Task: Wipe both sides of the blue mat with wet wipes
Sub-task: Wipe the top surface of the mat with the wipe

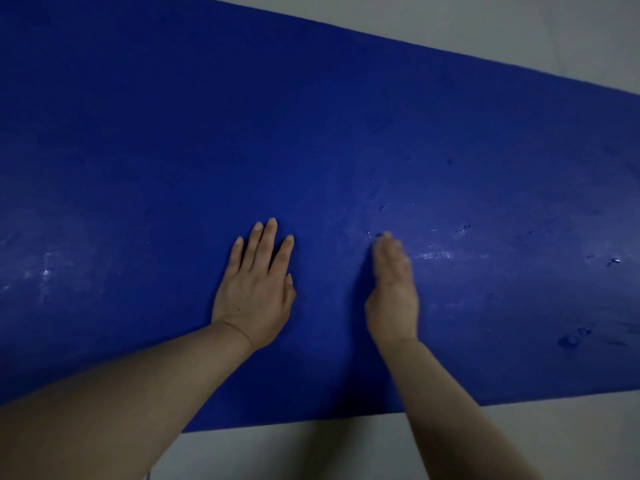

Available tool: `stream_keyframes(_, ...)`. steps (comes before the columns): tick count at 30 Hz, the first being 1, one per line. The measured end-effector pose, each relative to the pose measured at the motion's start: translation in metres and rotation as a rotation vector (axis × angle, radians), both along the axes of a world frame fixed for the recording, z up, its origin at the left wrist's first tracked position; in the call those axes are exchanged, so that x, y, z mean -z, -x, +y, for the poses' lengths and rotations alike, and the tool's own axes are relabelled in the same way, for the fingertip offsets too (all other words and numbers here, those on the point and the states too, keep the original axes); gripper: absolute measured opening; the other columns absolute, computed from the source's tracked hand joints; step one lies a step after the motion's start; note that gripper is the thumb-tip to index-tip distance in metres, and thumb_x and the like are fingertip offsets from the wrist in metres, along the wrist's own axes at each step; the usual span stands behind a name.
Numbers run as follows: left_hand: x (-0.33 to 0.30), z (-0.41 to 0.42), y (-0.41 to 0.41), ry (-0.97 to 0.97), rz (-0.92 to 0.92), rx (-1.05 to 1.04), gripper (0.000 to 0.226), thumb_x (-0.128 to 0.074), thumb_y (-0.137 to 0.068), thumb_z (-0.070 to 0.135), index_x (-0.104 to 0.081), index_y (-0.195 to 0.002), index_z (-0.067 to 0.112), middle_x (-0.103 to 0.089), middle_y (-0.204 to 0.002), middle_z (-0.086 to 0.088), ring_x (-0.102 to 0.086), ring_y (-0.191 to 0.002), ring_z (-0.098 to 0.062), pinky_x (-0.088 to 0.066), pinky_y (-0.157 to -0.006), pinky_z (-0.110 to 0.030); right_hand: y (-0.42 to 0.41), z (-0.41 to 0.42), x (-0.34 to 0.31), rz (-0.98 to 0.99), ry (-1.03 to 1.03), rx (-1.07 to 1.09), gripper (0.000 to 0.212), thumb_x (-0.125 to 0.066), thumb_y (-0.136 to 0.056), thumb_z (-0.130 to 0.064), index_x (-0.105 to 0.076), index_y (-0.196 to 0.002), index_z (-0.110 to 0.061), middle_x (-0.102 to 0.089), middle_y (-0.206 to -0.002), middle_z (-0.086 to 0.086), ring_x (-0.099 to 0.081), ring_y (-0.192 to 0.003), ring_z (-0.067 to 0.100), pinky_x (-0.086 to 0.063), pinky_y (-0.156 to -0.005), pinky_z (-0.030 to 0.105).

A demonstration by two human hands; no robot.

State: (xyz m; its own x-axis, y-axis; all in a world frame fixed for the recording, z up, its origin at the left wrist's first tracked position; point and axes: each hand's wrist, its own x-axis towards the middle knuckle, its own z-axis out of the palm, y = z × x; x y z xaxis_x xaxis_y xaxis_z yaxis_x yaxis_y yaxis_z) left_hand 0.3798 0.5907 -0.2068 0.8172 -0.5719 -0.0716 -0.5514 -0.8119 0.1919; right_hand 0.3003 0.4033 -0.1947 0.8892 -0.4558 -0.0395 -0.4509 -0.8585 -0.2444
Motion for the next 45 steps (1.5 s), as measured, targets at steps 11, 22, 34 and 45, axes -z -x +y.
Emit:
stream_keyframes(11,0.0,-0.002,0.0,0.019,-0.02,0.003,0.059,-0.025,-0.092,0.032,-0.041,-0.143,0.006,-0.027,-0.155,-0.019,-0.022,-0.144,-0.032,-0.016,-0.118,-0.047,-0.02,0.005,0.008,-0.1,-0.045,-0.145,0.08,-0.049,-0.065,0.028,-0.04,-0.139,0.0,-0.039,-0.147,0.013,-0.033,-0.137,0.026,-0.022,-0.116,0.035)
stream_keyframes(22,-0.001,-0.003,-0.001,0.007,-0.03,0.005,0.059,-0.025,-0.092,0.032,-0.042,-0.143,0.006,-0.028,-0.155,-0.019,-0.024,-0.143,-0.031,-0.014,-0.117,-0.045,-0.038,0.003,-0.001,-0.004,-0.017,-0.141,0.072,-0.045,-0.081,0.015,-0.021,-0.147,-0.001,-0.021,-0.155,0.013,-0.02,-0.144,0.025,-0.014,-0.118,0.031)
stream_keyframes(34,0.001,-0.002,-0.002,0.024,-0.02,0.016,0.058,-0.027,-0.092,0.03,-0.042,-0.142,0.005,-0.028,-0.154,-0.02,-0.022,-0.143,-0.032,-0.013,-0.115,-0.045,-0.051,-0.011,0.005,-0.087,-0.015,-0.053,0.078,-0.043,-0.066,0.028,-0.039,-0.14,0.004,-0.037,-0.148,0.016,-0.034,-0.137,0.032,-0.025,-0.115,0.044)
stream_keyframes(45,0.0,-0.002,-0.002,0.028,-0.011,0.021,0.058,-0.028,-0.091,0.03,-0.044,-0.141,0.005,-0.029,-0.154,-0.02,-0.023,-0.143,-0.031,-0.015,-0.114,-0.046,-0.105,0.0,0.002,-0.023,-0.134,-0.213,0.067,-0.045,-0.084,0.013,-0.025,-0.147,-0.001,-0.022,-0.155,0.013,-0.018,-0.144,0.026,-0.01,-0.116,0.026)
